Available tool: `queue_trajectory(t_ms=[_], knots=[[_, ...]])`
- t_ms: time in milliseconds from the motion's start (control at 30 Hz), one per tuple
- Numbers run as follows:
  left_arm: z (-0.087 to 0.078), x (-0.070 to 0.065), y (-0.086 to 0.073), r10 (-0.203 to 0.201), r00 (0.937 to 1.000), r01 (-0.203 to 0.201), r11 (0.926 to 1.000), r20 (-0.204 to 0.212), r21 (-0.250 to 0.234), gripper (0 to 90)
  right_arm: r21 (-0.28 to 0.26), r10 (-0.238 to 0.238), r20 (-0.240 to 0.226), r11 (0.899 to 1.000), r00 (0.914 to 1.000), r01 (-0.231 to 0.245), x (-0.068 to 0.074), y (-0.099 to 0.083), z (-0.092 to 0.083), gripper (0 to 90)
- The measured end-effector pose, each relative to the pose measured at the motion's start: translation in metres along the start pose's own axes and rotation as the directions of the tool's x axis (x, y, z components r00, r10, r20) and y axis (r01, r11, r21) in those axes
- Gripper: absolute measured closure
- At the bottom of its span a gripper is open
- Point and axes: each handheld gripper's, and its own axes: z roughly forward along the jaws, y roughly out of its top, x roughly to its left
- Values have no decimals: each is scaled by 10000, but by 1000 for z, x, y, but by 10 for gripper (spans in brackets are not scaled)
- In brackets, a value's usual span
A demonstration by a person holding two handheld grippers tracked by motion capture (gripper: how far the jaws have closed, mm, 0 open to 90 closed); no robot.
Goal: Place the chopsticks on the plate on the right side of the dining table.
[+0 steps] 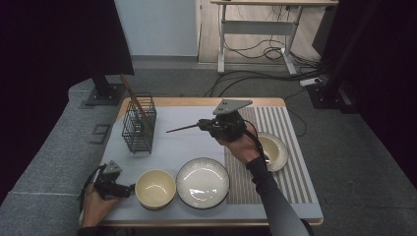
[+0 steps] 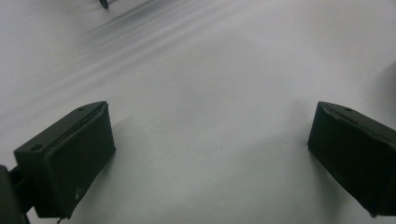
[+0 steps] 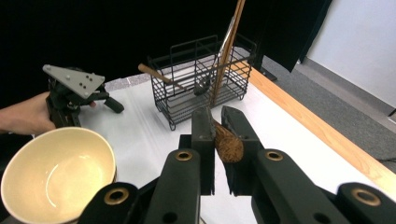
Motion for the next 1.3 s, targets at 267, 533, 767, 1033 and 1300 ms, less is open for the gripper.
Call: queue_trajectory(t_ms=[267, 533, 767, 1033, 1300], knots=[[-1, -1, 0, 43, 10000, -43, 10000, -17, -26, 7, 18, 346, -39, 9994, 9994, -346, 1, -28, -3, 835], [-6, -1, -3, -100, 9998, 101, 9999, -159, 87, 8, -33, 806, -87, 9967, 9967, -806, 0, -54, -9, 835], [-19, 4, -4, -407, 9991, 409, 9988, 91, -258, 3, 51, 827, -247, 9966, 9963, -826, 1, -61, -12, 835], [-45, 14, -5, -949, 9951, 969, 9920, 281, -809, 7, -88, 785, -393, 9968, 9961, -789, 4, -60, -13, 835], [-77, 14, 19, -523, 9976, 576, 9911, 464, -1202, 16, -203, 668, -655, 9975, 9956, -683, 11, -55, -12, 835]])
